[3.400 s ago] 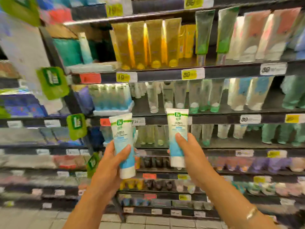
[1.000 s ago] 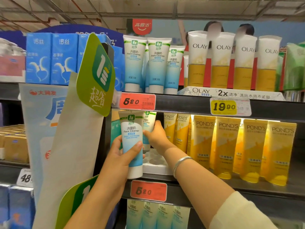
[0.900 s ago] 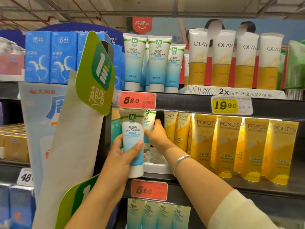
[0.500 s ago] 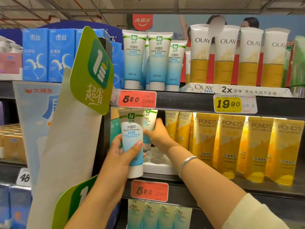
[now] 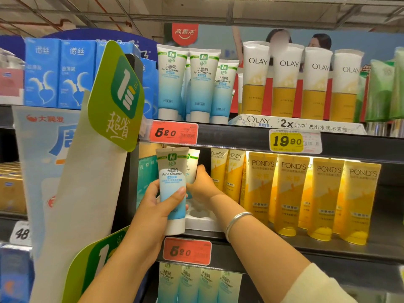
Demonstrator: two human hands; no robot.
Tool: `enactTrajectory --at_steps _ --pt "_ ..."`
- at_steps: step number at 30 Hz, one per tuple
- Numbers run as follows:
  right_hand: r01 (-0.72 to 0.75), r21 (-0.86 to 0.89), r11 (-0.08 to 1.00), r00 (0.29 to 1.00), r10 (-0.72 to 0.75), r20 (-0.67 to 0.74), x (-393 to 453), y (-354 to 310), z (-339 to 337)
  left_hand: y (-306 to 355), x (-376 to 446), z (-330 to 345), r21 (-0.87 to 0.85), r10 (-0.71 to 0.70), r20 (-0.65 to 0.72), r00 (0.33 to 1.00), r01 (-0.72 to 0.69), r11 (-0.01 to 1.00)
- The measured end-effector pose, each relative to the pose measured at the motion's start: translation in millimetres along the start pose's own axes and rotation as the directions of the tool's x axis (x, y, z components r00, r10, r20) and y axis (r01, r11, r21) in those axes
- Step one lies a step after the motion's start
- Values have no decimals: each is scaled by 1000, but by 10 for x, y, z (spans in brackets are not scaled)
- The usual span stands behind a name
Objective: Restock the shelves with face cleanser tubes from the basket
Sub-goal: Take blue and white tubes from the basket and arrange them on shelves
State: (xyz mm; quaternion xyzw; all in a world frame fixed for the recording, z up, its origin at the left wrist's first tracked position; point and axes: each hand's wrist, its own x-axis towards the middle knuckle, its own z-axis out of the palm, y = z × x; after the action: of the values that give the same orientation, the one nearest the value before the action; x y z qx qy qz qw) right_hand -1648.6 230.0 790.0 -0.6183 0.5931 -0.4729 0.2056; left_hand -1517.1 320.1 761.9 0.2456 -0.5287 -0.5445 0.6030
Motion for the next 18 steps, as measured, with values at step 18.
enactTrajectory --at_steps 18 --pt "-10 376 926 958 -98 268 -638 -111 -575 -130 185 178 372 27 79 997 -55 927"
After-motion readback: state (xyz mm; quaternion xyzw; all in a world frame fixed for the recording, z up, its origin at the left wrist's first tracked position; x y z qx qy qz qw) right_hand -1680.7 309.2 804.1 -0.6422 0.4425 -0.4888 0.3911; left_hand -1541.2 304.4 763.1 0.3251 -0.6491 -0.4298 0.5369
